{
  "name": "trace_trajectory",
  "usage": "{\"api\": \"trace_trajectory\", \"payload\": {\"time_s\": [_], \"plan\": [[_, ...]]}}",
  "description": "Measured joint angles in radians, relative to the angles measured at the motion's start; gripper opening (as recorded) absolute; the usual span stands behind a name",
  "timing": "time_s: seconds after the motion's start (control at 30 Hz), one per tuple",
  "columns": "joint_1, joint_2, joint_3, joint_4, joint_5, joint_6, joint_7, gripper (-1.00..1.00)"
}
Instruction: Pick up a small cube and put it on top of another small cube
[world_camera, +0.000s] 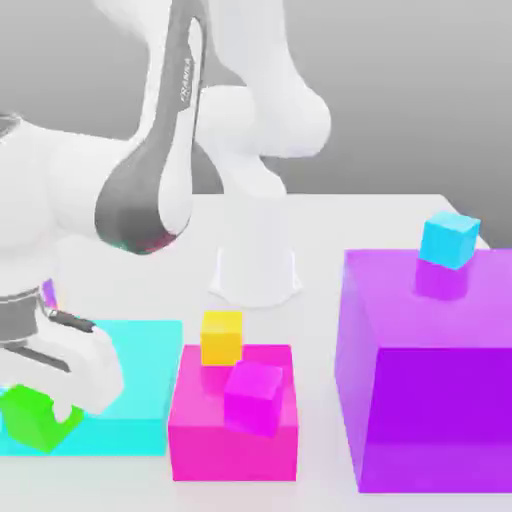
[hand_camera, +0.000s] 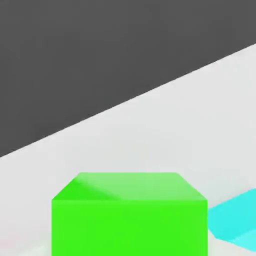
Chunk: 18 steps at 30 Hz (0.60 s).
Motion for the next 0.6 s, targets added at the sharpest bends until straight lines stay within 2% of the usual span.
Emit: {"api": "trace_trajectory", "payload": {"time_s": [0.13,0.33,0.47,0.5,0.6], "plan": [[0.096,-0.127,0.052,-0.075,0.002,-0.05,0.2,-1.0],[0.176,-0.313,0.13,-0.189,0.065,-0.109,0.451,-1.0],[0.183,-0.24,0.146,-0.243,0.063,0.02,0.493,-1.0],[0.184,-0.219,0.147,-0.252,0.061,0.051,0.496,1.0],[0.184,-0.219,0.147,-0.252,0.061,0.051,0.496,1.0]]}}
